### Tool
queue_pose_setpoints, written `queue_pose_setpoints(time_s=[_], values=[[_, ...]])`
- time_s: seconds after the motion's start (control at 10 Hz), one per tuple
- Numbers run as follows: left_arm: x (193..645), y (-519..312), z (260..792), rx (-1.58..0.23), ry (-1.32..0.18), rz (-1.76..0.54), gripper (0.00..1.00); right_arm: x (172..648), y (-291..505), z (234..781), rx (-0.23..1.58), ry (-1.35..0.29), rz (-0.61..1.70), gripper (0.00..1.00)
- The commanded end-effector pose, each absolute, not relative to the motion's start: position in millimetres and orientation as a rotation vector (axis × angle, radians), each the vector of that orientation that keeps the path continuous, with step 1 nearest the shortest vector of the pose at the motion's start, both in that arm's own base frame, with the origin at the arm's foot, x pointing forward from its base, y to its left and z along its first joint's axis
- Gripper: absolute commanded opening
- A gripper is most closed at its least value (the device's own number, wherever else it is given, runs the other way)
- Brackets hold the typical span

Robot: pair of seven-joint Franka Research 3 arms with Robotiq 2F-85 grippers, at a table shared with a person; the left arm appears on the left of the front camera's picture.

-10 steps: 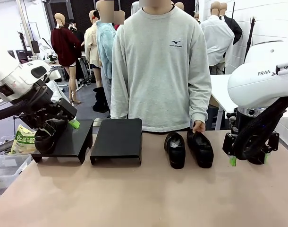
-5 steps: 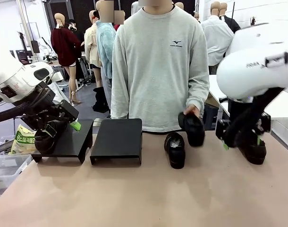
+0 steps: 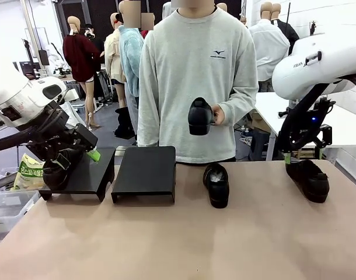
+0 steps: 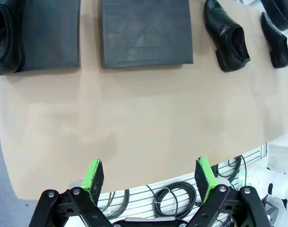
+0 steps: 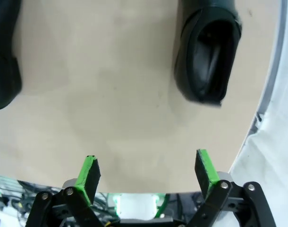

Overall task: Organize the shoes by placing them on the stand.
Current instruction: Pick up one Shoe and place it in the middle of the table.

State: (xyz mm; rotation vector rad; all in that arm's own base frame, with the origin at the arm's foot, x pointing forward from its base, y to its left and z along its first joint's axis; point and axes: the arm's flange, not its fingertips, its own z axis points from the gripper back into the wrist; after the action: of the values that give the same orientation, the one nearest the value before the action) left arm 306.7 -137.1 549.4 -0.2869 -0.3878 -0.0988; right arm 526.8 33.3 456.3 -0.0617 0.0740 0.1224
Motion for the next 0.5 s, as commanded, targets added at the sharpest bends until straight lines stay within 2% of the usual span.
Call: queue_pose_setpoints(time_s=[0.0,0.4], values=[[306.5,-137.2,549.2,-0.301,-0.383,-0.103,1.00,550.7,21.7,449.2,0.021,0.138,0.163,1.00],[306.5,-137.2,549.2,-0.301,-0.383,-0.103,1.00,582.0,1.7,420.6,0.076,0.184,0.144,1.00]])
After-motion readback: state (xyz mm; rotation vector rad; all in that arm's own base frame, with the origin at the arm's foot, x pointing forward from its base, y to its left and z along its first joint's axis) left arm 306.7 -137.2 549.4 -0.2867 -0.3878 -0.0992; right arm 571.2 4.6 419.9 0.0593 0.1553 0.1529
